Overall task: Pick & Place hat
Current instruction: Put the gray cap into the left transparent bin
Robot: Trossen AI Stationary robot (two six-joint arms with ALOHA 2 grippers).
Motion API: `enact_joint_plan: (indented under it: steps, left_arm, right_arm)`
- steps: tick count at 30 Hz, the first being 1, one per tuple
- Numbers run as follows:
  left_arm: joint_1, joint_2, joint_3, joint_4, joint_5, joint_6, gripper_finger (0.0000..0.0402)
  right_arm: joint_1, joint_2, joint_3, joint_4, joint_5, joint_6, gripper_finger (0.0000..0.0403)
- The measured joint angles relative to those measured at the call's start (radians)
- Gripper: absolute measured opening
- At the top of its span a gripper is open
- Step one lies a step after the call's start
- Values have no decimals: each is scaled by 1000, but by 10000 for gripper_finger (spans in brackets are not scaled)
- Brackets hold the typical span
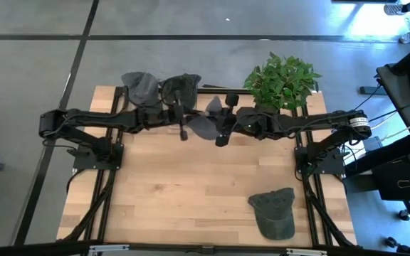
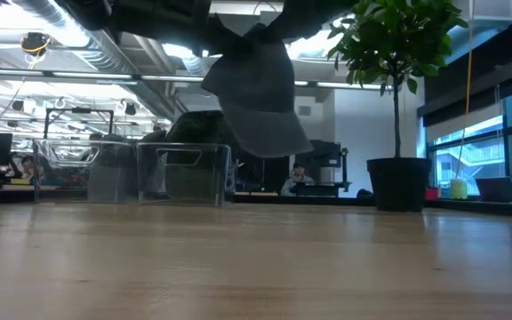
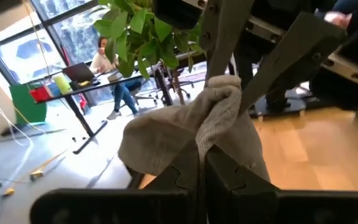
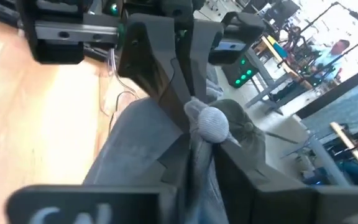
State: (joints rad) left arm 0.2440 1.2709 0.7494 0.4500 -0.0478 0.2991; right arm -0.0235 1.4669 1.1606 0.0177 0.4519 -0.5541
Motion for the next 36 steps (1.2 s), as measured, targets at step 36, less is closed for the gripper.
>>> enact_joint_plan:
  steps: [36]
  left_arm:
    - [75,-277,262,-1078,-698,443,4]
  right_arm:
    - [25,-181,-144,-612,378,550,138]
